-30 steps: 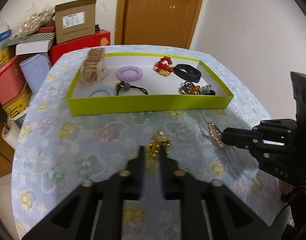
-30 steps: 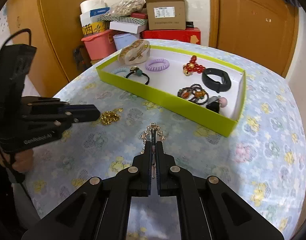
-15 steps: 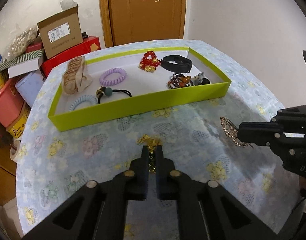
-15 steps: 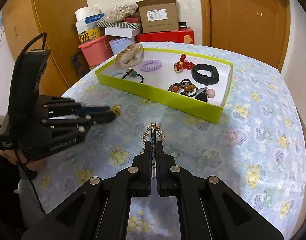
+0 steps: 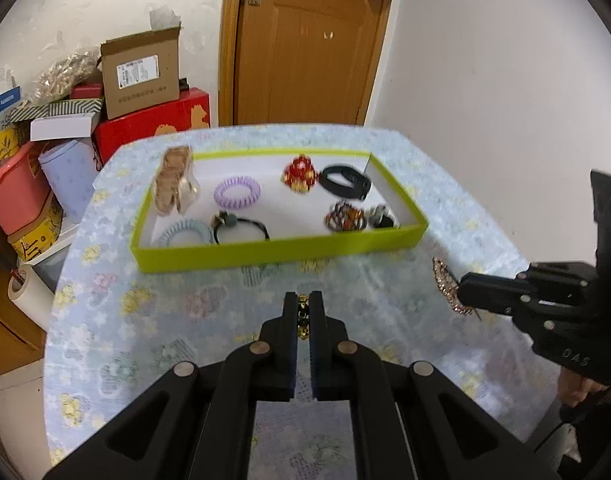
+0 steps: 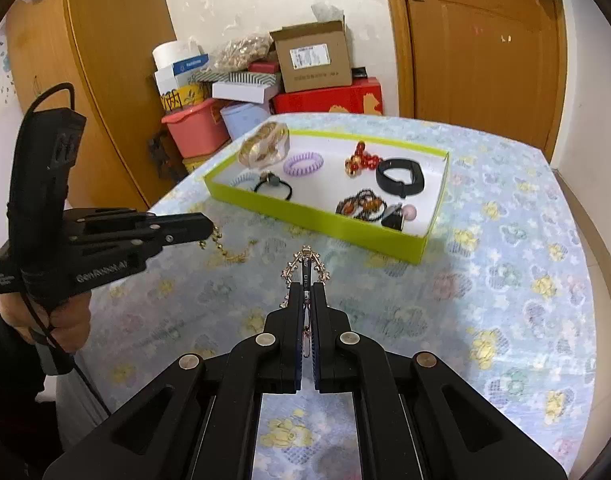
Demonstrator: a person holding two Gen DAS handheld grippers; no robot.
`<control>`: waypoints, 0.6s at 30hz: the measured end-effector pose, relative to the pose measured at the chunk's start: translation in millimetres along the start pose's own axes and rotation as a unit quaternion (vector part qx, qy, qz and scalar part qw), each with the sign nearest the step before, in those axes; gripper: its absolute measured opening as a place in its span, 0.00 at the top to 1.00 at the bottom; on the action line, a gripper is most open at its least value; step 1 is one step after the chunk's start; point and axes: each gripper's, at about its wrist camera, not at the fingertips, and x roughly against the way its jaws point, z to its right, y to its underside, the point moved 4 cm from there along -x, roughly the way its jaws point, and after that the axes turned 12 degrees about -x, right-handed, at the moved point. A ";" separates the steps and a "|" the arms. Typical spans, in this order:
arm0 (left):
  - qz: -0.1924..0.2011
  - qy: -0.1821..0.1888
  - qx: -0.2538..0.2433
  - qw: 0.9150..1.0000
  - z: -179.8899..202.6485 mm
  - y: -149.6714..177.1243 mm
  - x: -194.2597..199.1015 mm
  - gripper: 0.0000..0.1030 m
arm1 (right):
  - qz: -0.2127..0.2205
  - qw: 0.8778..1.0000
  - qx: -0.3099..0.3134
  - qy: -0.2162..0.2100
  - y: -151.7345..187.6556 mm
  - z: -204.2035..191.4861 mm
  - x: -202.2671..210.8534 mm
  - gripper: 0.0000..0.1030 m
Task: Organize jewelry
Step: 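Carry the gold brooch and rhinestone clip into the green box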
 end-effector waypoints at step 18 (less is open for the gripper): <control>0.052 0.012 0.003 0.999 -22.4 -77.7 31.7 0.95 | 0.037 0.999 0.002 0.000 -50.7 -0.6 14.1 0.97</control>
